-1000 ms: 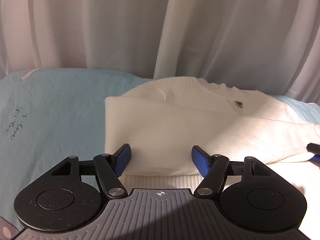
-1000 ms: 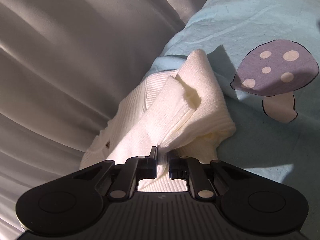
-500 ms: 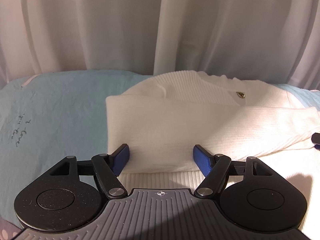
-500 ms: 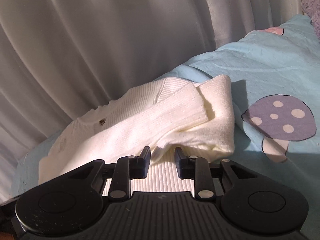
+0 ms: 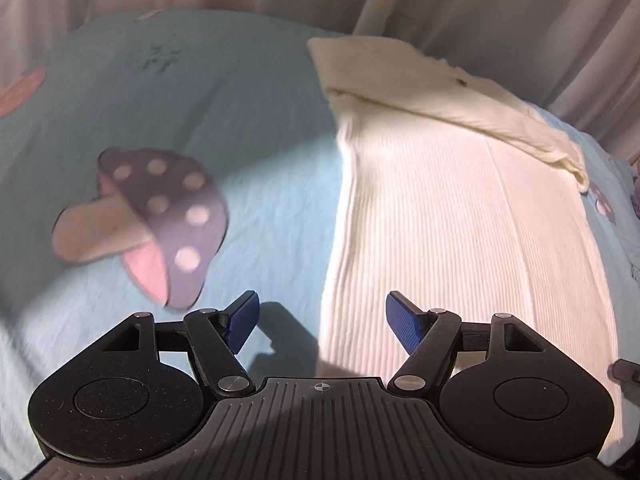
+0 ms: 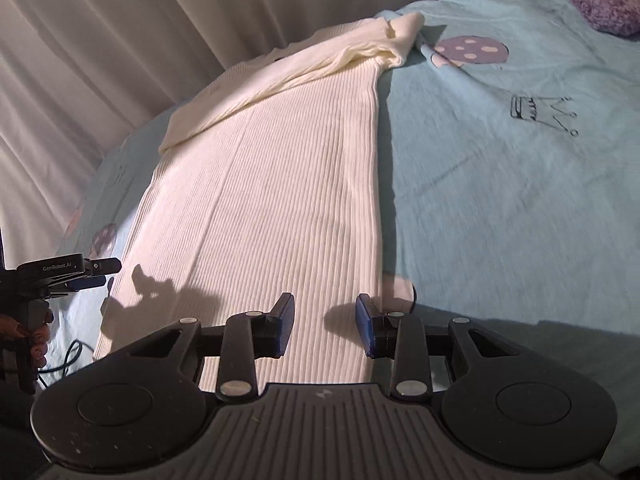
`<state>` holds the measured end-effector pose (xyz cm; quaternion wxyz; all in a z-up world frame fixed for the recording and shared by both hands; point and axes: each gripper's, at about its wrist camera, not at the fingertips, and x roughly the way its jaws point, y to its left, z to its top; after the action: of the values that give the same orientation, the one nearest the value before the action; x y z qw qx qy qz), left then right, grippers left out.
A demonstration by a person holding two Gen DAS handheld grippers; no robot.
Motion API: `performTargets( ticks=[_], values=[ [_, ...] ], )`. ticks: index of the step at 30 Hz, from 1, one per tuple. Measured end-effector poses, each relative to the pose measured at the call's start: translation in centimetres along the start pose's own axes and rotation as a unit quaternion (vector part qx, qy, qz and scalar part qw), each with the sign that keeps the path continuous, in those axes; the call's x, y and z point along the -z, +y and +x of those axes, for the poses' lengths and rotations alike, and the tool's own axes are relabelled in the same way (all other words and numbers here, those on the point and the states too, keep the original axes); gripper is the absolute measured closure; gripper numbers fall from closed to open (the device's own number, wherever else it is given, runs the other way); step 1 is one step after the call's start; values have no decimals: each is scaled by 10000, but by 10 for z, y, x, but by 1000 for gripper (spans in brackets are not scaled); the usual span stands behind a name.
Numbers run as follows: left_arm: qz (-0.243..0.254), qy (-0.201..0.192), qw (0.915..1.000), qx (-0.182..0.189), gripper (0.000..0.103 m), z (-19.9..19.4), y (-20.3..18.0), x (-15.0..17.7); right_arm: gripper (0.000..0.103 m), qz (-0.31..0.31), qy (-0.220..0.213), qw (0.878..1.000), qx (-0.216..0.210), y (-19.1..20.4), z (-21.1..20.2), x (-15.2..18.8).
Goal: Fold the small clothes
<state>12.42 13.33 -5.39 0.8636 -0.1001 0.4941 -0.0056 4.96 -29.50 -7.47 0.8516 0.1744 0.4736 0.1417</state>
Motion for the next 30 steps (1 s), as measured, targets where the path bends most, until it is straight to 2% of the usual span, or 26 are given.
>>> performTargets(
  ticks=[3,6,10,11,13,16,18,20,21,25,28,30],
  values=[
    [-15,305,9995,73,28,-15,9,22,70,-11,133,9999,34,-2,-13,15],
    [102,455,9989,96,35,-22,11,39,70,-72,289,9993,208,-3,-18,22],
    [149,525,9982,233,40,-32,12,54,72,53,348,9994,-7,-8,-19,29],
    [146,552,9981,251,46,-34,12,57,72,74,396,9991,-114,-7,-17,29],
    [114,634,9972,383,54,-36,13,61,78,30,457,9986,-245,-5,-16,31],
    [-32,741,9947,706,60,-37,14,65,88,49,522,9979,-377,-4,-12,34],
    [-136,719,9942,787,65,-36,17,67,94,138,552,9974,-452,-8,-10,34],
    [-265,791,9930,831,91,-34,21,67,96,224,540,9969,-531,-11,-9,34],
    [-347,831,9919,900,90,-33,23,68,97,253,540,9966,-574,-13,-8,34],
    [-384,601,9917,1069,93,-37,19,65,98,587,470,9930,-913,-21,-8,30],
    [-599,236,9881,1399,93,-48,17,55,98,906,186,9875,-1279,-27,-14,21],
    [-761,-69,9855,1513,94,-57,16,43,98,1013,-90,9853,-1373,-28,-17,10]
  ],
)
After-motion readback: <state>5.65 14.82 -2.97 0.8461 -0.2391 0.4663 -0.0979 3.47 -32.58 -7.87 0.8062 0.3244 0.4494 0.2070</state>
